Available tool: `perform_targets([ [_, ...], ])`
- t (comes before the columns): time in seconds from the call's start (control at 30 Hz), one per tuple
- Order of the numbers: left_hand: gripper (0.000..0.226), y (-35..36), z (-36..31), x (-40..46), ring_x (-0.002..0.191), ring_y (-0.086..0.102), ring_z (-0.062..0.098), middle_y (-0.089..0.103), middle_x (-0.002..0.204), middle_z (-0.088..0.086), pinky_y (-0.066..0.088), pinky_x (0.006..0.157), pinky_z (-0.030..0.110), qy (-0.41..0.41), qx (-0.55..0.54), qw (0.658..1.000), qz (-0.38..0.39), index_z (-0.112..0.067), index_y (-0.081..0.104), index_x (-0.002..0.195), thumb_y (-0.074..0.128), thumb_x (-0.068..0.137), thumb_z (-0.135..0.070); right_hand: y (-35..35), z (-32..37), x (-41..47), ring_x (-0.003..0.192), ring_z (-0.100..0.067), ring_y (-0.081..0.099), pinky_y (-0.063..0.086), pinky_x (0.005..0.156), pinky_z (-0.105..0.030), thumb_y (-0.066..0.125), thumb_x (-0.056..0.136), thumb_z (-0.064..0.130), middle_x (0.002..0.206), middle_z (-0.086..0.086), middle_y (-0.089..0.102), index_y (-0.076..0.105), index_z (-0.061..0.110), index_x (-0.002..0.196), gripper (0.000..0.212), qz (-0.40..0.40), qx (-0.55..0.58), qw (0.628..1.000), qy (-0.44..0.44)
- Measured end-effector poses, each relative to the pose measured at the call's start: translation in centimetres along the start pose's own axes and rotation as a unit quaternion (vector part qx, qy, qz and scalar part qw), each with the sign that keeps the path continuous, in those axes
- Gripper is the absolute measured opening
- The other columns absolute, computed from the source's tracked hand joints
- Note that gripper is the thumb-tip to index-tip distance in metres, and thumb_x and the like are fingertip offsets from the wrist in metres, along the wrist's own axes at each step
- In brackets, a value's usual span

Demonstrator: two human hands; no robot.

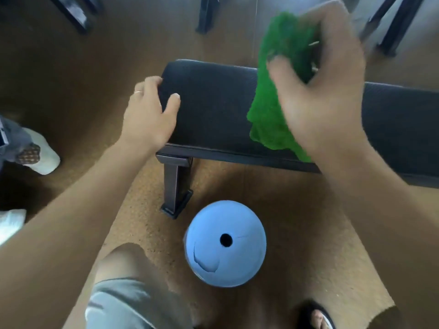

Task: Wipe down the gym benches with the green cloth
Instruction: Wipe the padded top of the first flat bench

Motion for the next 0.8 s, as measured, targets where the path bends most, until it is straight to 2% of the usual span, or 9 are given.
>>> perform_targets([
  [0.1, 0.063, 3.1, 1.9, 2.9, 0.153, 0.025, 0.034, 0.023, 0.168, 0.014, 0.023, 0.125, 0.050, -0.069, 0.054, 0.996, 0.021, -0.014, 0.022, 0.163, 0.032, 0.109, -0.047, 4.4, 0.3, -2.1, 0.092, -0.023, 0.056, 0.043, 0.076, -0.026, 0.063, 0.087, 0.009, 0.104, -0.009, 0.061, 0.062, 0.001, 0.108, 0.023, 0.091, -0.116, 0.987, -0.071],
  [0.2, 0.064, 5.6, 2.5, 2.8, 0.157, 0.017, 0.032, 0.015, 0.172, 0.012, 0.020, 0.126, 0.048, -0.065, 0.126, 0.990, 0.017, -0.016, 0.020, 0.164, 0.023, 0.109, -0.049, 9.5, -3.0, -6.5, 0.111, -0.028, 0.055, 0.051, 0.087, -0.044, 0.066, 0.093, 0.030, 0.121, -0.006, 0.062, 0.068, 0.012, 0.121, 0.033, 0.321, -0.191, 0.928, 0.014],
  [0.23, 0.063, 5.9, 2.6, 2.7, 0.156, 0.018, 0.031, 0.017, 0.172, 0.011, 0.021, 0.125, 0.047, -0.062, 0.129, 0.990, -0.004, -0.017, 0.023, 0.163, 0.022, 0.109, -0.048, 10.3, -4.1, -7.2, 0.112, -0.028, 0.056, 0.051, 0.089, -0.047, 0.063, 0.096, 0.035, 0.120, -0.005, 0.063, 0.070, 0.013, 0.120, 0.034, 0.335, -0.190, 0.922, 0.037],
  [0.3, 0.058, 5.8, 2.6, 2.9, 0.155, 0.023, 0.028, 0.022, 0.171, 0.007, 0.026, 0.123, 0.047, -0.065, 0.101, 0.992, -0.029, -0.019, 0.030, 0.161, 0.023, 0.109, -0.043, 10.7, -5.7, -6.7, 0.104, -0.027, 0.058, 0.051, 0.087, -0.047, 0.054, 0.101, 0.033, 0.111, -0.005, 0.065, 0.071, 0.010, 0.112, 0.031, 0.253, -0.178, 0.949, 0.053],
  [0.37, 0.056, 5.7, 2.9, 2.8, 0.155, 0.024, 0.026, 0.024, 0.170, 0.004, 0.029, 0.122, 0.047, -0.065, 0.090, 0.993, -0.044, -0.020, 0.033, 0.161, 0.024, 0.109, -0.040, 11.4, -6.3, -5.7, 0.109, -0.031, 0.058, 0.050, 0.093, -0.048, 0.049, 0.102, 0.028, 0.117, -0.010, 0.065, 0.068, 0.007, 0.119, 0.033, 0.195, -0.235, 0.951, 0.042],
  [0.4, 0.056, 5.7, 2.9, 2.7, 0.155, 0.024, 0.025, 0.024, 0.170, 0.004, 0.029, 0.122, 0.047, -0.060, 0.092, 0.993, -0.047, -0.020, 0.033, 0.161, 0.024, 0.109, -0.040, 12.1, -6.5, -5.4, 0.123, -0.034, 0.054, 0.046, 0.105, -0.049, 0.047, 0.103, 0.030, 0.131, -0.014, 0.062, 0.062, 0.007, 0.132, 0.040, 0.217, -0.275, 0.936, 0.045],
  [0.47, 0.056, 5.9, 3.0, 2.7, 0.155, 0.025, 0.025, 0.025, 0.170, 0.005, 0.029, 0.123, 0.047, -0.052, 0.095, 0.993, -0.050, -0.019, 0.033, 0.161, 0.025, 0.109, -0.039, 13.9, -7.1, -5.6, 0.154, -0.033, 0.025, 0.020, 0.127, -0.046, 0.035, 0.108, 0.039, 0.164, -0.016, 0.033, 0.034, 0.011, 0.159, 0.058, 0.315, -0.315, 0.891, 0.084],
  [0.53, 0.056, 6.0, 3.1, 2.6, 0.154, 0.027, 0.027, 0.027, 0.169, 0.007, 0.031, 0.122, 0.047, -0.049, 0.101, 0.992, -0.053, -0.019, 0.033, 0.161, 0.026, 0.109, -0.038, 15.1, -7.9, -5.9, 0.160, -0.023, -0.003, -0.002, 0.130, -0.040, 0.018, 0.110, 0.046, 0.174, -0.009, 0.003, 0.007, 0.017, 0.166, 0.064, 0.365, -0.324, 0.865, 0.120],
  [0.8, 0.056, 6.5, 3.6, 2.8, 0.154, 0.029, 0.027, 0.029, 0.168, 0.007, 0.031, 0.121, 0.046, -0.044, 0.109, 0.990, -0.071, -0.017, 0.034, 0.161, 0.023, 0.109, -0.037, 17.0, -10.1, -2.9, 0.160, -0.016, -0.007, -0.006, 0.129, -0.035, 0.014, 0.110, 0.046, 0.174, -0.002, -0.002, 0.005, 0.024, 0.166, 0.061, 0.362, -0.322, 0.869, 0.102],
])
Point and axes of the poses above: each hand's wrist, its own x-axis towards the middle knuckle, its own y-axis out of the palm, z = x × y, the point moved 3 cm from there along x, towards the middle knuckle
